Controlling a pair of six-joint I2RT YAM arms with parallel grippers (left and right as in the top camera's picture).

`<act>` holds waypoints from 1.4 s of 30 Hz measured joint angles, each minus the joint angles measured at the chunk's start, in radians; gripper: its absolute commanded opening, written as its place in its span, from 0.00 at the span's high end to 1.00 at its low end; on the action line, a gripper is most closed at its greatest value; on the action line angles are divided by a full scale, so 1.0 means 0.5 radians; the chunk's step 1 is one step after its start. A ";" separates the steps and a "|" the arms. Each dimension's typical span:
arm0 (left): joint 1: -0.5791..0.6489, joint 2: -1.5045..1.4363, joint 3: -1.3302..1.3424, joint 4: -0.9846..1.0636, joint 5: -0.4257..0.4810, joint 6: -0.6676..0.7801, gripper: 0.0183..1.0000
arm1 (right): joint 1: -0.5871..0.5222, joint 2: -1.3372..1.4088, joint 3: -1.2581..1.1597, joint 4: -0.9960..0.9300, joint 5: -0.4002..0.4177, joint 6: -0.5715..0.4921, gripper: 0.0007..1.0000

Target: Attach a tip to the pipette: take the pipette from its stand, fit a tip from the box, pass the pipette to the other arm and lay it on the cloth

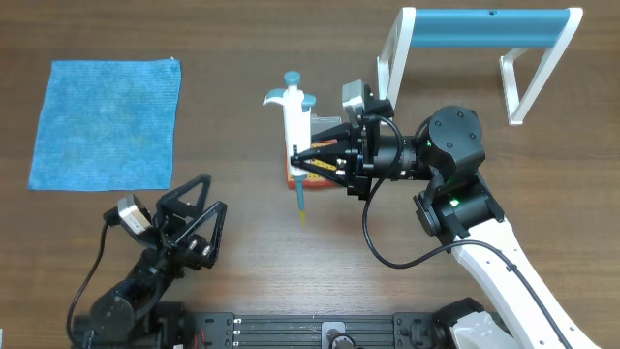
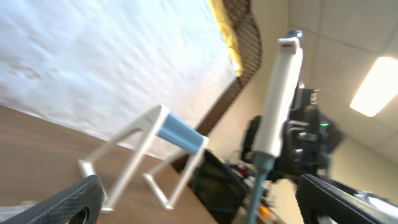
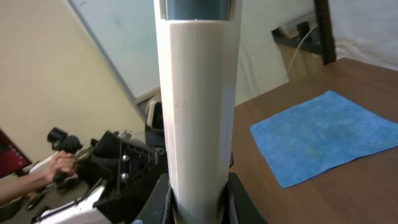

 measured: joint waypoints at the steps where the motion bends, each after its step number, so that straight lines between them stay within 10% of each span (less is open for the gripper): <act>1: 0.000 0.026 0.049 -0.008 0.042 -0.034 0.00 | 0.000 0.000 0.000 0.000 -0.034 0.000 0.92; 18: 0.000 1.405 1.353 -0.058 0.996 -0.166 0.00 | 0.000 0.134 0.001 0.111 -0.167 0.043 0.92; 39: -0.137 1.833 1.358 0.430 1.305 -0.135 0.11 | 0.303 0.285 0.001 0.362 -0.002 0.331 0.92; 42: -0.195 1.863 1.358 0.430 1.305 -0.130 0.25 | 0.338 0.311 0.001 0.410 0.030 0.345 0.92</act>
